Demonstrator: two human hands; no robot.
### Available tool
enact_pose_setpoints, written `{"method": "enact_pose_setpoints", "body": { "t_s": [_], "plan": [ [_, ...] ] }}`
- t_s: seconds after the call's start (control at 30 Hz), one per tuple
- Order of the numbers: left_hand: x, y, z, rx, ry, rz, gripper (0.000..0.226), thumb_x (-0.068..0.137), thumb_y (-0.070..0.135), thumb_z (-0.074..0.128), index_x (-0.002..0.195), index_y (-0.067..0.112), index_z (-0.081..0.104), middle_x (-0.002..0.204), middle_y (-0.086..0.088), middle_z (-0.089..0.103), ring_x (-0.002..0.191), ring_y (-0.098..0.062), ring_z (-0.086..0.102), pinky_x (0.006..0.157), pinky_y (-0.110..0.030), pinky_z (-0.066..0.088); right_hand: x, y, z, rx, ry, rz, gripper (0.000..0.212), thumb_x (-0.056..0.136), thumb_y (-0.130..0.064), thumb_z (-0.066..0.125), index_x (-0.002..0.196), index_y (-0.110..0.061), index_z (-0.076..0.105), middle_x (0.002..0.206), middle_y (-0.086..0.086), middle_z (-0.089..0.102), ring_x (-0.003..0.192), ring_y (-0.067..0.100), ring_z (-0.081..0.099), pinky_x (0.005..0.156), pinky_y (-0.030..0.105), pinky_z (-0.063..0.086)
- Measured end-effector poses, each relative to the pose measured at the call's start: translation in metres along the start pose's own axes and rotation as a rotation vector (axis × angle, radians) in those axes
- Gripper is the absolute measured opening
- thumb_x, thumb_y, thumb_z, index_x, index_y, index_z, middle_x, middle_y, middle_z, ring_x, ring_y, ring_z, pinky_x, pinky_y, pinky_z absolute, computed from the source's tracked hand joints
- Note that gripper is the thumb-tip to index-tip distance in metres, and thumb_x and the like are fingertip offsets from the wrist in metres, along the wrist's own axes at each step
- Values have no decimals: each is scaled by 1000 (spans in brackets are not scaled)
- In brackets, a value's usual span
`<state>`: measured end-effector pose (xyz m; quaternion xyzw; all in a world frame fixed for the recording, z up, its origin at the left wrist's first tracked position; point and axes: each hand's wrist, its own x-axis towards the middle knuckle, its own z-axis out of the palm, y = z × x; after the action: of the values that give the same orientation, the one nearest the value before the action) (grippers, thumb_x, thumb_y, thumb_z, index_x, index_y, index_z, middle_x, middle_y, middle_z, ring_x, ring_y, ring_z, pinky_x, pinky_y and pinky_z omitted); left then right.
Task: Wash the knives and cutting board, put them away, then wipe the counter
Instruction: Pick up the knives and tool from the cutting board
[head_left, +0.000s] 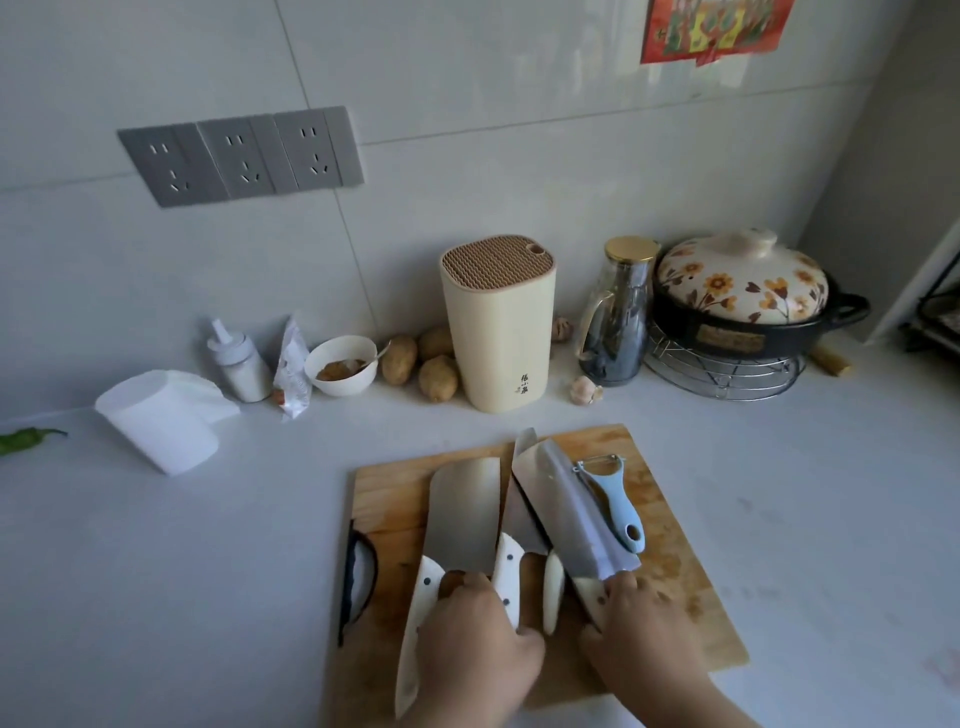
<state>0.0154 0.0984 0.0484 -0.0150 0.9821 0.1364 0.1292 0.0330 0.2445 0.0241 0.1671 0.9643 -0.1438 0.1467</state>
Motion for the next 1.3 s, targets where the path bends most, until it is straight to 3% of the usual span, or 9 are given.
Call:
{"method": "enact_pose_setpoints", "body": {
  "t_s": [0.13,0.33,0.47,0.57,0.67,0.83,1.03,1.17,1.3],
  "plan": [
    [1,-15,-20,55,116,35,30,79,42,46,99,20,48,98,2,64,91,-18,62,61,-26,44,10,-9,-2,205,-104,86,22,84,-39,51,92,-19,48,75,-8,50,62,8,49,48,18,30],
    [7,-46,-13,151,117,-44,34,81,42,46,106,19,41,103,3,63,92,-17,62,61,-26,38,15,-35,1,382,-120,95,43,81,-57,61,57,-22,52,51,-10,53,49,6,52,46,18,37],
    [16,-55,-1,169,115,-86,32,84,46,49,100,21,36,104,3,65,95,-18,64,65,-28,43,19,-42,0,339,-102,122,27,77,-43,67,73,-19,55,63,-7,57,60,10,59,52,22,47],
    [22,-57,0,167,100,-118,38,84,51,54,106,20,50,105,4,64,96,-17,65,67,-26,45,21,-37,-2,316,-114,129,23,73,-38,67,80,-19,55,70,-5,58,64,11,59,48,21,45],
    [26,-59,-4,94,71,-134,28,83,45,56,98,21,56,92,5,63,83,-18,63,58,-24,39,22,-25,-6,356,-144,118,25,70,-37,69,83,-19,57,76,-2,64,67,13,66,55,24,55],
    [23,-61,-8,-42,108,-177,21,79,43,58,81,23,51,70,7,53,59,-11,51,46,-22,30,18,-9,-16,382,-123,51,24,69,-34,68,81,-16,58,75,1,69,63,15,68,57,24,55],
    [8,-60,-17,-206,179,-150,25,76,38,65,74,17,51,70,0,56,64,-21,56,51,-26,37,-15,4,-38,483,-67,-9,29,69,-29,71,62,-18,44,59,-3,54,49,13,55,43,19,40],
    [-8,-41,-38,-222,253,-33,32,76,39,68,69,14,50,66,-3,55,63,-25,53,54,-30,38,-55,22,-56,528,81,45,31,64,-27,66,58,-18,38,49,-3,44,45,14,50,42,22,32],
    [-30,2,-57,-299,220,151,34,73,40,71,67,13,51,61,-2,54,61,-27,50,53,-32,35,-110,53,-63,669,236,197,25,60,-32,64,62,-17,44,55,0,49,51,16,52,48,24,35]
  ]
}}
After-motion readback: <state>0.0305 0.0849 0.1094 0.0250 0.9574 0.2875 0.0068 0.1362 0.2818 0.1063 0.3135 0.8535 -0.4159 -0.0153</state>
